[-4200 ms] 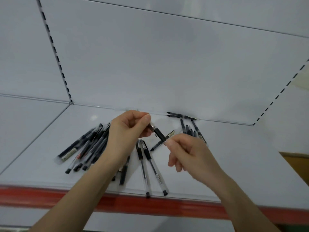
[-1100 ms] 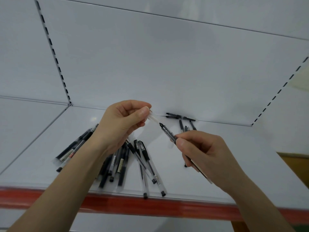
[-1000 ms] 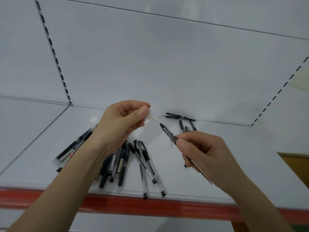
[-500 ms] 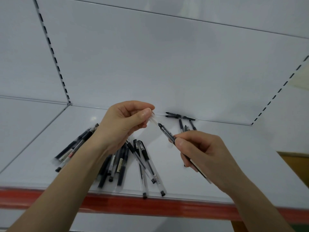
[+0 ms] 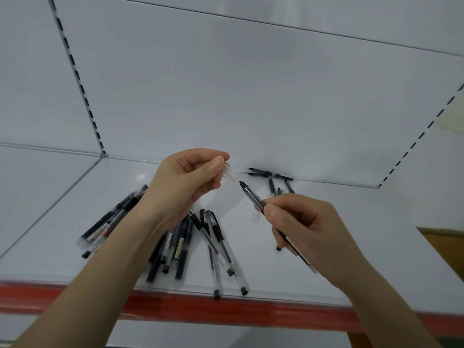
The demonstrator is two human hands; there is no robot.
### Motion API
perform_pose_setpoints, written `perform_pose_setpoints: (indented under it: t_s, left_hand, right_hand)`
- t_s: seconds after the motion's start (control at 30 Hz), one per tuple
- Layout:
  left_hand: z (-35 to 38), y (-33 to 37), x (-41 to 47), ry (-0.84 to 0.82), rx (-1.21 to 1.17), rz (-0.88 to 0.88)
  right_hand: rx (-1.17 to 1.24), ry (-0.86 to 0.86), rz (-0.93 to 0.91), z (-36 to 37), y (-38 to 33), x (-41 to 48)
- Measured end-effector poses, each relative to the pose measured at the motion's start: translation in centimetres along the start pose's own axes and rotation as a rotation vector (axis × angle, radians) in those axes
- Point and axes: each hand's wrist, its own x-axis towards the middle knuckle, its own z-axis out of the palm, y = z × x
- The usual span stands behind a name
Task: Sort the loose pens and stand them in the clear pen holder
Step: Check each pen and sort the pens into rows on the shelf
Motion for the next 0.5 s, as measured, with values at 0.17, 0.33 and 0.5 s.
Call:
perform_pose_setpoints:
  t_s: [0.17, 0.33, 0.5]
  left_hand:
    - [-0.04, -0.18, 0.06, 0.003, -0.004, -0.007]
    - [0.14, -0.12, 0.05, -0.013, 0.006, 0.002]
    - [0.19, -0.09, 0.08, 0.003, 0.02, 0.021]
  right_hand:
    - [-0.007, 0.0, -0.003, 0.08, 0.12, 0.09]
    - [-0.008, -0.007, 0.006, 0.2, 0.07, 0.22]
    - [-0.011, -0.009, 0.003, 0.22, 0.03, 0.24]
